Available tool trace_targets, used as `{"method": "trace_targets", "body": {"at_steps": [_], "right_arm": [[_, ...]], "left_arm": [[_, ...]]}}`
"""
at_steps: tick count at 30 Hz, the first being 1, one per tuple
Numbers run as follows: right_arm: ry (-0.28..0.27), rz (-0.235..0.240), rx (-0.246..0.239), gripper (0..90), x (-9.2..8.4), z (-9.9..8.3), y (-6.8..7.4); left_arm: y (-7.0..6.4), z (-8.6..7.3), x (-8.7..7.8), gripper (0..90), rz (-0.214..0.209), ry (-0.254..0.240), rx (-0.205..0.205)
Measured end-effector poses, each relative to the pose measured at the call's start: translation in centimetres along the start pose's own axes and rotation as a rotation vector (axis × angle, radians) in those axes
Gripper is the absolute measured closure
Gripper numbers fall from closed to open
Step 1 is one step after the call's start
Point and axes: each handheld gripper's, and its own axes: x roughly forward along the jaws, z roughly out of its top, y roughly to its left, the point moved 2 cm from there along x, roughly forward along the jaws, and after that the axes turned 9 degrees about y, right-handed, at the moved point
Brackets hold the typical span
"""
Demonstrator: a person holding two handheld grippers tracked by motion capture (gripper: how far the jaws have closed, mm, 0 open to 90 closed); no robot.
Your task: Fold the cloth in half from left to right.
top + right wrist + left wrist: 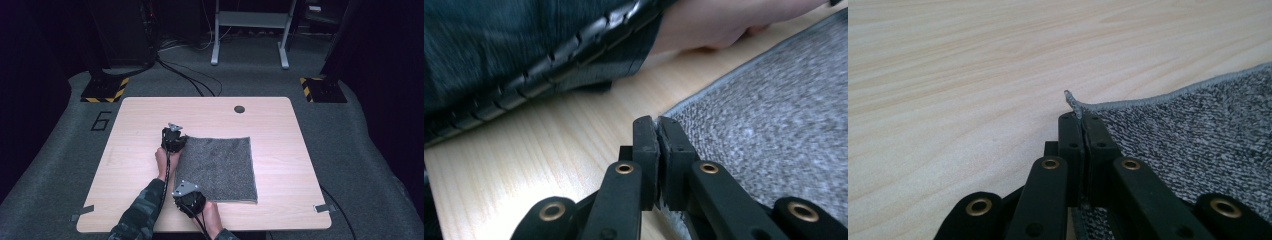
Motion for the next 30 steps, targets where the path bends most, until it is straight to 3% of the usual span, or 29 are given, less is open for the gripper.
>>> {"method": "trace_targets", "body": {"at_steps": [5, 10, 17, 25, 30], "right_arm": [[-0.042, -0.012, 0.048, 87.0, -0.9, -0.3, -0.2], [-0.072, -0.030, 0.047, 86.9, -1.8, -0.4, -0.4], [-0.143, -0.027, 0.075, 86.9, -2.9, 0.0, -0.4], [-0.249, -0.001, 0.079, 86.9, -4.4, 2.2, 0.2], [-0.310, 0.017, 0.081, 87.0, -5.5, 4.0, 0.1]], "left_arm": [[0.3, 0.3, -0.7, 88.0, -0.003, -0.024, -0.028], [0.1, 0.8, -1.5, 88.0, -0.006, -0.054, -0.038], [0.2, 2.0, -3.1, 87.9, 0.013, -0.072, 0.007], [2.0, 4.2, -6.9, 87.9, 0.061, -0.098, 0.035], [2.2, 5.5, -8.4, 88.0, 0.082, -0.099, 0.051]]}}
